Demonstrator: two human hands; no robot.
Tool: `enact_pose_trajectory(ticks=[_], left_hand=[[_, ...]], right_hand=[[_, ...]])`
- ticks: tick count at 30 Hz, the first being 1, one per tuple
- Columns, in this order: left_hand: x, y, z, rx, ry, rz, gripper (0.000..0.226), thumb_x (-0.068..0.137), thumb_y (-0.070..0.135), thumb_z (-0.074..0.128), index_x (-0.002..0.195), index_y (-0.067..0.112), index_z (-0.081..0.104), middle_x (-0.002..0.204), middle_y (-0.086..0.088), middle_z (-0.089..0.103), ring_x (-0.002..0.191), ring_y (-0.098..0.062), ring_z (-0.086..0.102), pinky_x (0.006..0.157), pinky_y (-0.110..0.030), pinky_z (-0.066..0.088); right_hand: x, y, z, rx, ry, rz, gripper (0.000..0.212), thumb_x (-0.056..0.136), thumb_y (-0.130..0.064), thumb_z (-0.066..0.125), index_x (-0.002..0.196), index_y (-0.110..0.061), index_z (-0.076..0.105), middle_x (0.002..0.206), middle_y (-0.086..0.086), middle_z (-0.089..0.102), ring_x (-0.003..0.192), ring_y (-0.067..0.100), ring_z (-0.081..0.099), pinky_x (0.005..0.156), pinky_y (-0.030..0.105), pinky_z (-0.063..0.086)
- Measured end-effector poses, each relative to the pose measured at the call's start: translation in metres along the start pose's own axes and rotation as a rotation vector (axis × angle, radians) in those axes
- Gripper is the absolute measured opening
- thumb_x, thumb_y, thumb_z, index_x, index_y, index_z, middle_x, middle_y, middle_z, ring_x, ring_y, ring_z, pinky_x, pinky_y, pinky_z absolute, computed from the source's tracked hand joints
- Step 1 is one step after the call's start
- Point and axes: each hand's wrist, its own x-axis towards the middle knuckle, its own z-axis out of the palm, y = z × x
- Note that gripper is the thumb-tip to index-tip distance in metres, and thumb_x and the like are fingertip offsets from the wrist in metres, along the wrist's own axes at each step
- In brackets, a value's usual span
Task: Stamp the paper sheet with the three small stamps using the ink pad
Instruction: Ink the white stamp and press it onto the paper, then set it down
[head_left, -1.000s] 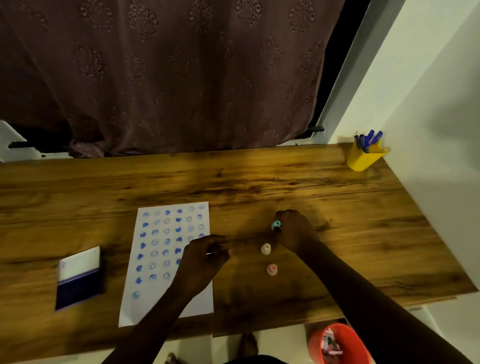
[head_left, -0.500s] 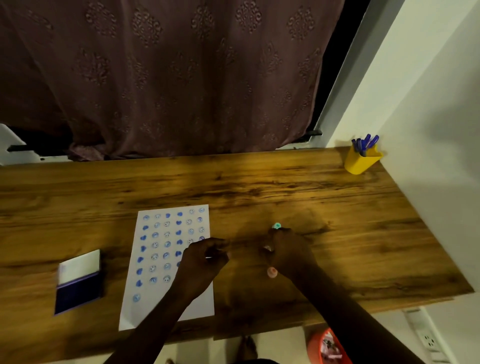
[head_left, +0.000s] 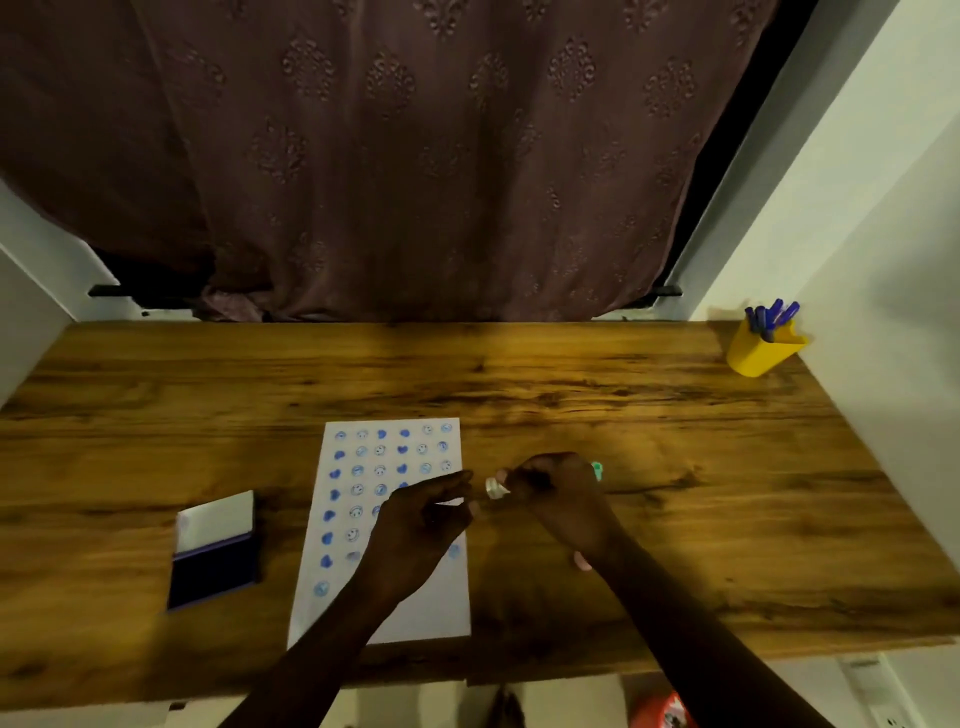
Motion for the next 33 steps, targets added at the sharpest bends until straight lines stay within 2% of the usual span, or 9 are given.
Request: enact_pose_trajectory(ticks=[2,4,6,10,16,20,24,30,33], left_hand=[[-0.003,0.003,-0.014,-0.095,0.012,-0.016,0.047,0.087,0.01,0.079,0.116,0.046,0.069,0.111,0.014,0.078,0.107,-0.008,0.074,0.088,-0.032,0.062],[-0.007,0.004,-0.029,-0.143,0.026,-0.007,0.054,0.088,0.006,0.077,0.112,0.054,0.069,0.11,0.018,0.078,0.104,-0.011,0.075,0.079,-0.028,0.063],[-0.014,-0.003,-0.048,-0.185,0.055,-0.007,0.046,0.088,0.004,0.076,0.118,0.039,0.071,0.109,0.011,0.079,0.1,-0.016,0.076,0.074,-0.025,0.062],[-0.028,-0.017,-0.083,-0.257,0.129,-0.041,0.05,0.084,0.002,0.079,0.132,0.009,0.065,0.121,-0.004,0.076,0.11,-0.021,0.074,0.088,-0.036,0.063],[-0.052,-0.031,-0.135,-0.213,0.205,-0.044,0.031,0.08,0.013,0.081,0.108,0.025,0.078,0.099,0.011,0.082,0.093,-0.013,0.079,0.078,-0.028,0.065],[-0.069,-0.051,-0.176,-0.28,0.319,-0.109,0.026,0.074,0.016,0.082,0.099,0.015,0.076,0.093,0.001,0.083,0.091,-0.015,0.078,0.076,-0.027,0.062],[-0.092,-0.069,-0.221,-0.138,0.403,-0.1,0.017,0.088,0.007,0.074,0.105,0.005,0.076,0.088,-0.003,0.082,0.084,-0.012,0.079,0.072,-0.027,0.061],[-0.119,-0.08,-0.268,-0.091,0.543,-0.099,0.015,0.088,0.018,0.079,0.099,0.028,0.08,0.087,0.017,0.081,0.082,0.002,0.076,0.06,-0.008,0.053],[-0.123,-0.085,-0.278,-0.123,0.567,-0.171,0.027,0.084,0.014,0.082,0.103,0.033,0.077,0.079,0.029,0.078,0.077,0.011,0.073,0.061,-0.005,0.052]], right_hand=[[-0.005,-0.025,0.011,0.139,-0.033,0.042,0.03,0.092,-0.043,0.069,0.083,-0.016,0.077,0.073,0.002,0.077,0.066,0.014,0.072,0.061,0.024,0.053],[-0.009,-0.046,0.023,0.281,-0.114,0.082,0.031,0.093,-0.041,0.069,0.087,-0.012,0.077,0.076,0.005,0.078,0.064,0.015,0.074,0.059,0.022,0.056],[-0.011,-0.066,0.036,0.403,-0.196,0.109,0.028,0.094,-0.035,0.069,0.093,-0.008,0.076,0.083,0.011,0.079,0.064,0.014,0.072,0.058,0.02,0.056],[-0.01,-0.091,0.064,0.474,-0.281,0.106,0.021,0.095,-0.026,0.069,0.1,-0.006,0.076,0.09,0.015,0.078,0.07,0.013,0.071,0.065,0.022,0.057],[-0.006,-0.118,0.108,0.468,-0.376,-0.021,0.016,0.09,-0.021,0.076,0.105,-0.017,0.078,0.093,0.003,0.08,0.084,0.017,0.077,0.075,0.025,0.062],[-0.001,-0.134,0.141,0.293,-0.344,-0.166,0.018,0.085,-0.021,0.08,0.101,-0.028,0.079,0.097,-0.011,0.079,0.09,0.007,0.075,0.081,0.023,0.062],[0.005,-0.15,0.183,0.012,-0.305,-0.325,0.02,0.086,-0.03,0.079,0.106,-0.03,0.073,0.097,-0.019,0.074,0.085,-0.002,0.07,0.073,0.009,0.052],[0.004,-0.175,0.255,-0.366,-0.345,-0.497,0.027,0.097,-0.029,0.064,0.12,-0.017,0.066,0.126,0.008,0.068,0.117,0.025,0.065,0.101,0.034,0.053],[0.008,-0.186,0.275,-0.579,-0.384,-0.579,0.027,0.099,-0.024,0.061,0.123,-0.013,0.062,0.127,0.012,0.066,0.117,0.028,0.063,0.098,0.036,0.053]])
